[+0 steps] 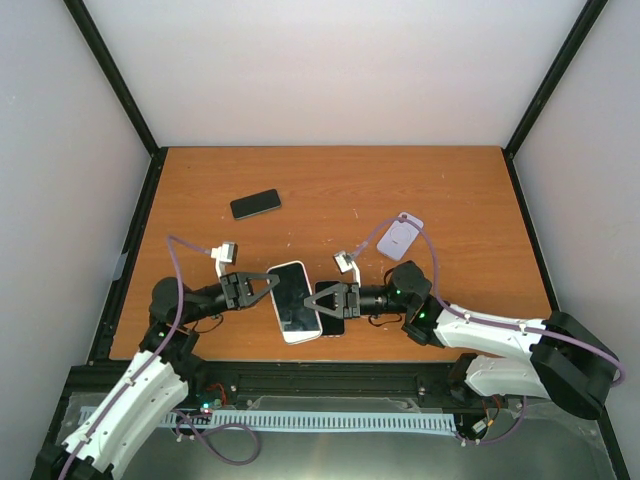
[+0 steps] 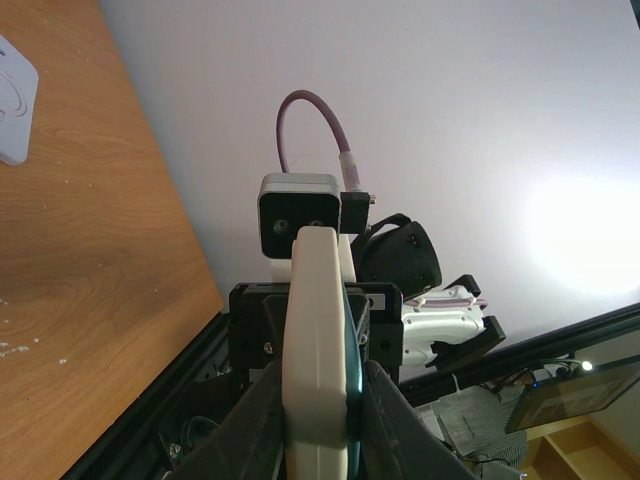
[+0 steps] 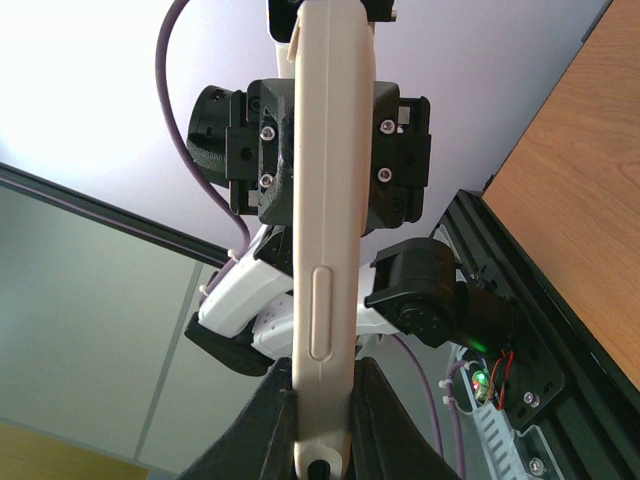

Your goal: Put the phone into the phone case

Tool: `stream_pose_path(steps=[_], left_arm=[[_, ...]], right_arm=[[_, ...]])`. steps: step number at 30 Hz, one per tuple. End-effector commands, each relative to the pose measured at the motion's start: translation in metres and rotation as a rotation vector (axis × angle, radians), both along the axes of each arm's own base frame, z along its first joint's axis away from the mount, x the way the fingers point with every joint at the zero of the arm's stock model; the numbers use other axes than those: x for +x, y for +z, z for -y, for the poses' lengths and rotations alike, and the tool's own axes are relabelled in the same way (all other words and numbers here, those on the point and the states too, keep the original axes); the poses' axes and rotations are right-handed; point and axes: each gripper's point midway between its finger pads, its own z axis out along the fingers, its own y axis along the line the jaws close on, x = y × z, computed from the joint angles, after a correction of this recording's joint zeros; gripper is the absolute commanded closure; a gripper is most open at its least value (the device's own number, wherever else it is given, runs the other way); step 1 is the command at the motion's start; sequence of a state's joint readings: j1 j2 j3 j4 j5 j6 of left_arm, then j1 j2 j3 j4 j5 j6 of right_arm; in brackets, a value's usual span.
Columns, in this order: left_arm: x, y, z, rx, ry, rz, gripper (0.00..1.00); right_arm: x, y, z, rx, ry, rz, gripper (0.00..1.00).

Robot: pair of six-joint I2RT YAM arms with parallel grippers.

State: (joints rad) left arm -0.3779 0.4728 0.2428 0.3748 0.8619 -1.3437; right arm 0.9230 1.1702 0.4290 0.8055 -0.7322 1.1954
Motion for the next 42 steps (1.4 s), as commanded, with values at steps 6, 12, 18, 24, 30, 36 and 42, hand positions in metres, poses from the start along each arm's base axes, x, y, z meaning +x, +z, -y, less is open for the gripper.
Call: stream_pose_path(steps=[6,12,18,24,30,36,42], left_arm=[[0.003,0.023,-0.006,-0.015,0.063,0.054,0.61],[0.007,0.011,-0.006,0.007,0.074,0.024,0.74],[0.009,0.012,-0.006,0.032,0.086,0.033,0.99],[0.011,0.011,-0.006,0.060,0.085,0.024,0.90],[0.008,0.017,-0.006,0.081,0.085,0.057,0.69],[-0.001,0.027,-0.004,0.049,0.038,0.121,0.71],[0.002,0.024,0.001,0.067,0.008,0.113,0.99]], right_arm=[[-0.008,0.039,0.010,0.132,0.006,0.065,0.93],[-0.009,0.042,0.012,0.138,0.005,0.065,0.93],[-0.009,0.039,0.012,0.128,0.003,0.062,0.93],[-0.008,0.041,0.012,0.136,0.001,0.060,0.93],[-0.011,0.055,0.017,0.183,0.001,0.058,0.94],[-0.013,0.068,0.020,0.229,0.005,0.061,0.94],[-0.008,0.066,0.017,0.197,-0.016,0.077,0.94]])
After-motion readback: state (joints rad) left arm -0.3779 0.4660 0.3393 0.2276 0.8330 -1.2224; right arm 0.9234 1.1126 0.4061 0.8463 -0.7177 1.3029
